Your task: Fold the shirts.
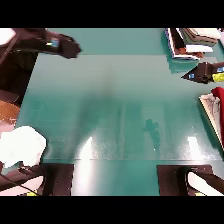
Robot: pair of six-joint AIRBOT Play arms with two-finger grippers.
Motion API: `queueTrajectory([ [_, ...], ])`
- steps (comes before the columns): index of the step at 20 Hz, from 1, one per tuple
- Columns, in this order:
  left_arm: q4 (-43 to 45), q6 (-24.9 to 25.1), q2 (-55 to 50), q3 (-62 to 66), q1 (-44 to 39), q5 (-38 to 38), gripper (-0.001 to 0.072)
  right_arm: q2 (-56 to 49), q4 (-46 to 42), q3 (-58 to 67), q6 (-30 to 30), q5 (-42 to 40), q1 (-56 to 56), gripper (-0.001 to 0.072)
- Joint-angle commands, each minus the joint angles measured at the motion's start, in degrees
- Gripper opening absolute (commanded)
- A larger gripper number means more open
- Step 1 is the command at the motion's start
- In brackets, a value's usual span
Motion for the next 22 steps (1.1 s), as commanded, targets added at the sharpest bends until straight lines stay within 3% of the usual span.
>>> queueTrajectory([
  [1, 6.43, -2.19, 8.15, -5.11, 9.77, -8.24, 0.0029, 0.04, 0.04, -0.02, 0.02, 1.05, 0.04, 0.0017],
  [5, 8.92, -5.42, 24.98, -22.14, 25.53, -9.64, 0.0029, 0.04, 0.00, -0.02, -0.09, 1.01, 0.04, 0.0017],
  [8, 12.87, -6.93, 33.20, -32.50, 32.79, -13.64, 0.0032, 0.04, 0.00, -0.02, -2.64, 1.01, 0.04, 0.0017],
  [9, 14.47, -7.15, 34.27, -35.06, 33.55, -15.30, 0.0193, 0.04, 0.00, -0.02, -2.86, 1.03, 0.04, 0.0017],
  [10, 16.44, -8.63, 34.60, -37.70, 33.64, -16.79, 0.0562, 0.04, 0.02, -0.02, -2.86, 1.05, 0.04, 0.0017],
  [11, 18.36, -11.52, 34.60, -40.15, 33.64, -17.66, 0.0691, 0.04, 0.02, -0.02, -2.86, 1.05, 0.04, 0.0017],
  [15, 24.48, -14.32, 34.60, -53.40, 33.66, -16.79, 0.0682, 0.04, 0.02, -0.02, -3.34, 1.55, 0.04, 0.0018],
  [20, 27.74, -22.01, 34.60, -66.34, 33.64, -9.11, 0.0681, 0.04, 0.02, -0.02, -3.45, 1.73, 0.04, 0.0017],
  [21, 27.74, -23.12, 34.58, -67.06, 33.64, -8.09, 0.0666, 0.04, 0.04, -0.02, -3.45, 1.90, 0.04, 0.0017],
  [22, 27.74, -23.56, 34.60, -67.04, 33.64, -7.67, 0.0540, 0.04, 0.02, -0.02, -3.45, 2.25, 0.04, 0.0018],
])
